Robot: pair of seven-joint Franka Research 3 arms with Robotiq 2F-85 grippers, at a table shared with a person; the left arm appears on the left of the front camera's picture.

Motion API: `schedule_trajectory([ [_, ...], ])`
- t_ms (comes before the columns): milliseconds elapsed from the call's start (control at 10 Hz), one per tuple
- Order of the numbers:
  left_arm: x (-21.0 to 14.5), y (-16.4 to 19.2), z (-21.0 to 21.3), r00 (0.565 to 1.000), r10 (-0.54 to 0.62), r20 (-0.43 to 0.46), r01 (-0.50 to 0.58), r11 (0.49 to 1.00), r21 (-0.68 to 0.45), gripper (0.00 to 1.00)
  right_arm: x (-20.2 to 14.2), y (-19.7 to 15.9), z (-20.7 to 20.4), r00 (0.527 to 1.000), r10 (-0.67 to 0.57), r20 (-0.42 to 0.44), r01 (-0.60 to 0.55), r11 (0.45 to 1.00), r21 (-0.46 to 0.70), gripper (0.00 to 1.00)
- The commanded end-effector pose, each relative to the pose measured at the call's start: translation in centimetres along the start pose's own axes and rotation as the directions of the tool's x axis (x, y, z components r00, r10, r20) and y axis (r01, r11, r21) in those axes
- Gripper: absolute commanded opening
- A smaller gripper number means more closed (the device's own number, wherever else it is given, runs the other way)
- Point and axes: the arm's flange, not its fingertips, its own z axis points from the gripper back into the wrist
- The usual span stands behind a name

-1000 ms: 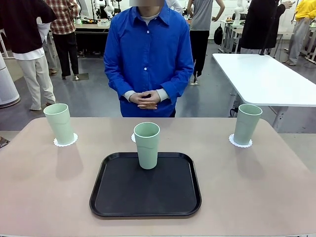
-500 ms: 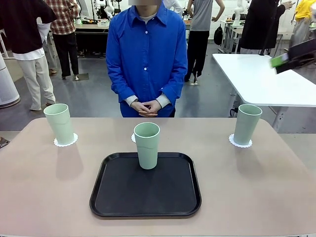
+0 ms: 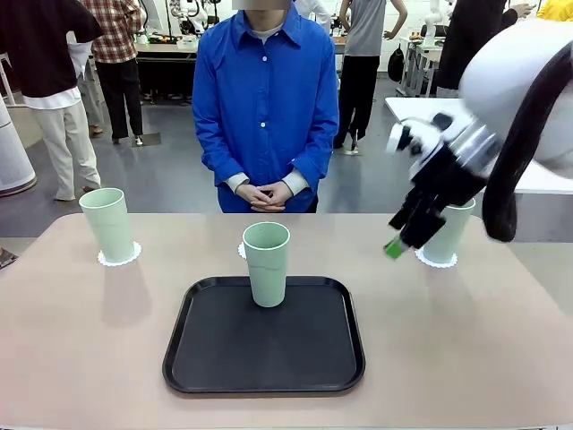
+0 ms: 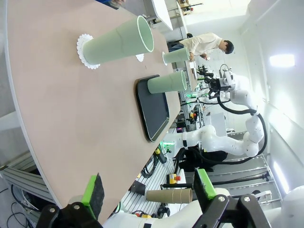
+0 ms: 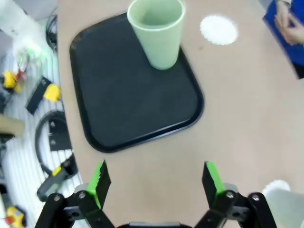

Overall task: Place coasters on the table and set cups on them.
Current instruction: Take one Reusable plastic cup from the Flat Tray and place it on a coaster set by the human.

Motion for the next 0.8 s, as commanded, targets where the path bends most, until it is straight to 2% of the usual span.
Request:
schedule_trajectory([
  [0, -0.1, -0.2, 0.1, 1.000, 0.001, 0.002, -0.001, 1.000, 0.004, 1.00, -0.6, -1.1, -3.2, 0.998, 0.032, -0.047, -0.034, 0.999, -0.038, 1.00],
  [200, -0.1, -0.2, 0.1, 1.000, 0.001, 0.002, -0.001, 1.000, 0.004, 1.00, -1.3, -1.4, -4.9, 0.999, -0.007, -0.039, 0.008, 1.000, 0.006, 1.00],
  [300, -0.1, -0.2, 0.1, 1.000, 0.001, 0.002, -0.001, 1.000, 0.004, 1.00, -0.4, -0.1, -3.8, 0.998, 0.036, -0.056, -0.037, 0.999, -0.012, 1.00],
  [700, -0.1, -0.2, 0.1, 1.000, 0.001, 0.002, -0.001, 1.000, 0.004, 1.00, -0.4, -0.1, -3.8, 0.998, 0.036, -0.056, -0.037, 0.999, -0.012, 1.00],
])
